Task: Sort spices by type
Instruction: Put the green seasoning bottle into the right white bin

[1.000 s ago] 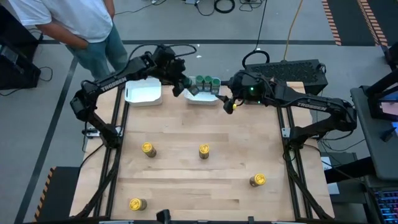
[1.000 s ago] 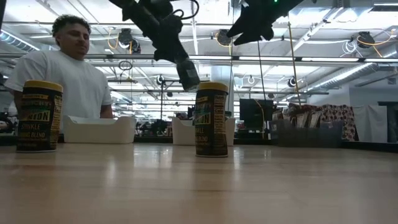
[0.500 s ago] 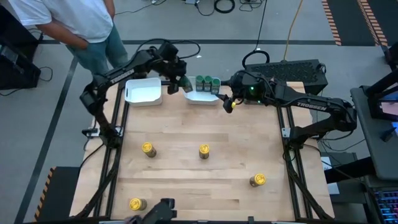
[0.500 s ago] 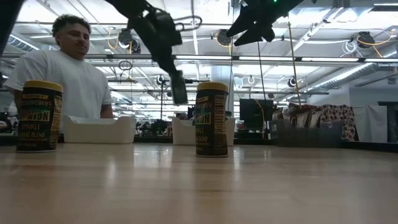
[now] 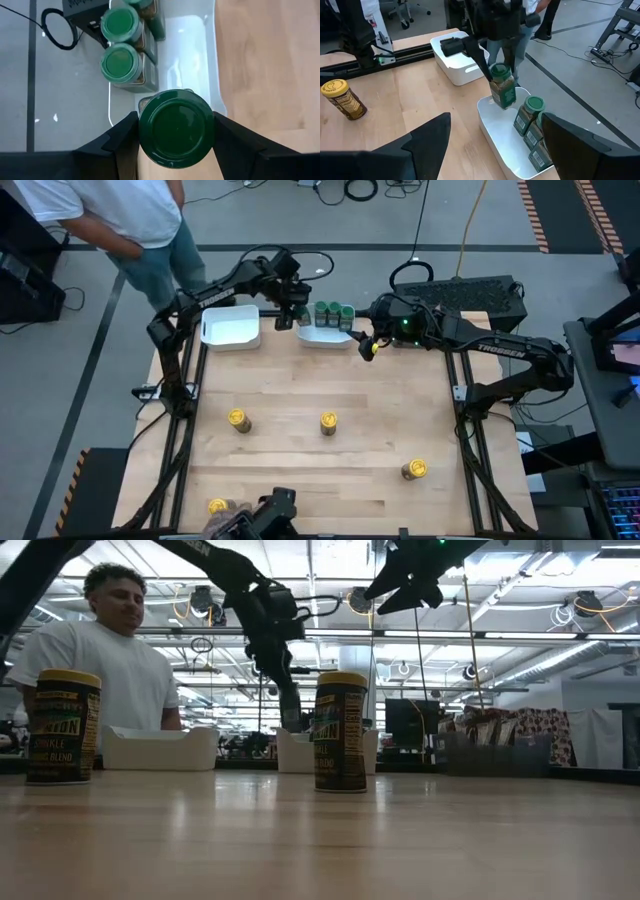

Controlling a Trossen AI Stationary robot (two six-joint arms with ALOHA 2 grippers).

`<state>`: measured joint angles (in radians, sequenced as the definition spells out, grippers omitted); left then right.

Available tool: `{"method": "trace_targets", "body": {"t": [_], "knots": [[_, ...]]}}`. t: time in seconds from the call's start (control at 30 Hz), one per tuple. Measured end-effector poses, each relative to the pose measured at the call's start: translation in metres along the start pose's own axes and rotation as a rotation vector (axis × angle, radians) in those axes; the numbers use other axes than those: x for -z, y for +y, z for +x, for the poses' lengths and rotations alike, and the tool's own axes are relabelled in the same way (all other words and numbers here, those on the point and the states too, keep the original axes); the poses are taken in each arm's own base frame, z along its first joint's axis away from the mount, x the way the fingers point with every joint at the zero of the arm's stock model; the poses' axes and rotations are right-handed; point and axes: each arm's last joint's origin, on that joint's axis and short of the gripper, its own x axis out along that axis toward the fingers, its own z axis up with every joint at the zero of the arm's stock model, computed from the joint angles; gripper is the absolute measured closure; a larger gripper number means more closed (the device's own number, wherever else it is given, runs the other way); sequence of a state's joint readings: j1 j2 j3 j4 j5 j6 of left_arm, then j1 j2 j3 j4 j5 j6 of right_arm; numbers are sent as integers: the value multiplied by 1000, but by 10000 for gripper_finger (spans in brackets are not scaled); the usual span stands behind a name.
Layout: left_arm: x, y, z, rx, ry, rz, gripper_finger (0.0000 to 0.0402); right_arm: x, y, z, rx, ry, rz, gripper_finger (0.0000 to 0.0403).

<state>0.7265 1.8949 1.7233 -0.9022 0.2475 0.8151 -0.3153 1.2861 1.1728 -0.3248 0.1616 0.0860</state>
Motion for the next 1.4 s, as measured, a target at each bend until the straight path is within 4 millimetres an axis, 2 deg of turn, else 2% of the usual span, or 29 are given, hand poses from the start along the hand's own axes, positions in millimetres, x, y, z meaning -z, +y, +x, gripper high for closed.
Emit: {"method": "trace_targets", "body": {"t": [0.33, 0.7, 1.27, 1.4], "knots": [[2, 5, 18, -4, 20, 55, 189, 0, -7, 1, 23, 4, 8, 112], [8, 11, 48, -11, 65, 52, 189, 1, -8, 1, 24, 11, -6, 112], [11, 14, 63, -17, 80, 55, 189, 1, -8, 1, 24, 19, -10, 112], [11, 16, 63, -52, 97, 51, 169, 1, -8, 1, 24, 19, -10, 112]]}}
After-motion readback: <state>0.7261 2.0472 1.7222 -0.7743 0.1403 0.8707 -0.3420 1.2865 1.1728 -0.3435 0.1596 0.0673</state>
